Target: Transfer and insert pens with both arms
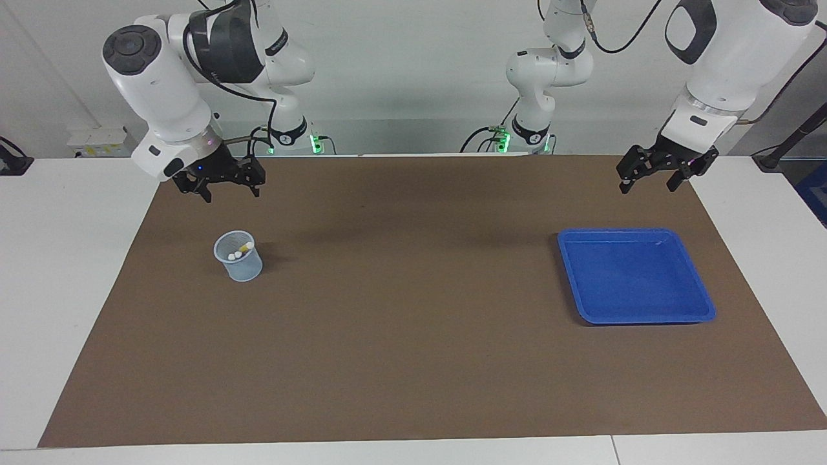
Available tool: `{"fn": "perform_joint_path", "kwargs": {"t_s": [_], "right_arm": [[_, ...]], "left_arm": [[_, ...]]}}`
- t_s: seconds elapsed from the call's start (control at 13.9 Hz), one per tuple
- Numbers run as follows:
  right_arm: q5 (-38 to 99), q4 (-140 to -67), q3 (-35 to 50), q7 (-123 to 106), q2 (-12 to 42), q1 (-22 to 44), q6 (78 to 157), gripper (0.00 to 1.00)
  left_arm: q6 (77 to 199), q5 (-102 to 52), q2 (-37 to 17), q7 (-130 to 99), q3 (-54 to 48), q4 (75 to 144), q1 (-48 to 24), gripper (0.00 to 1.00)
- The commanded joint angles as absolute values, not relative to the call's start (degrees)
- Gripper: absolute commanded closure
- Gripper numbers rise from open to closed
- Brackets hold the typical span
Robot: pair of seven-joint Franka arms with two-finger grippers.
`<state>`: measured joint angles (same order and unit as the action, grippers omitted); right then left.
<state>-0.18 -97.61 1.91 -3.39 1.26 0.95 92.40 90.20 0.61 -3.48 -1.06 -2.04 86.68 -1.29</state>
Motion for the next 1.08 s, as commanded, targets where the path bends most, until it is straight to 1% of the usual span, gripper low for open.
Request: {"fn": "perform_joint_path", "kwargs": {"t_s": [0.0, 0.5, 0.72, 0.86, 1.01], "right_arm": [[-0.88, -99.14, 4.92, -3.43, 0.09, -1.58, 93.52, 0.0], [-0.62, -98.35, 3.96, -2.46, -0.7, -0.7, 92.82, 0.0], [0.35, -95.29, 1.24, -2.46, -1.05, 0.87, 90.28, 0.0], [0.35, -93.17, 1.06, -2.46, -1.23, 1.23, 87.99, 0.0], [0.44, -94.13, 0.7, -2.46, -1.58, 1.14, 88.59, 0.0]], "left_arm": [[89.47, 0.62, -2.29, -0.97, -1.49, 87.54, -1.76, 0.0], [89.65, 0.62, -2.37, -0.97, -1.49, 87.54, -1.76, 0.0], [89.65, 0.62, -2.37, -0.97, -1.49, 87.54, -1.67, 0.0], [89.65, 0.62, -2.37, -0.97, -1.49, 87.54, -1.67, 0.0], [89.65, 0.62, -2.37, -0.88, -1.49, 87.54, -1.67, 0.0]]}}
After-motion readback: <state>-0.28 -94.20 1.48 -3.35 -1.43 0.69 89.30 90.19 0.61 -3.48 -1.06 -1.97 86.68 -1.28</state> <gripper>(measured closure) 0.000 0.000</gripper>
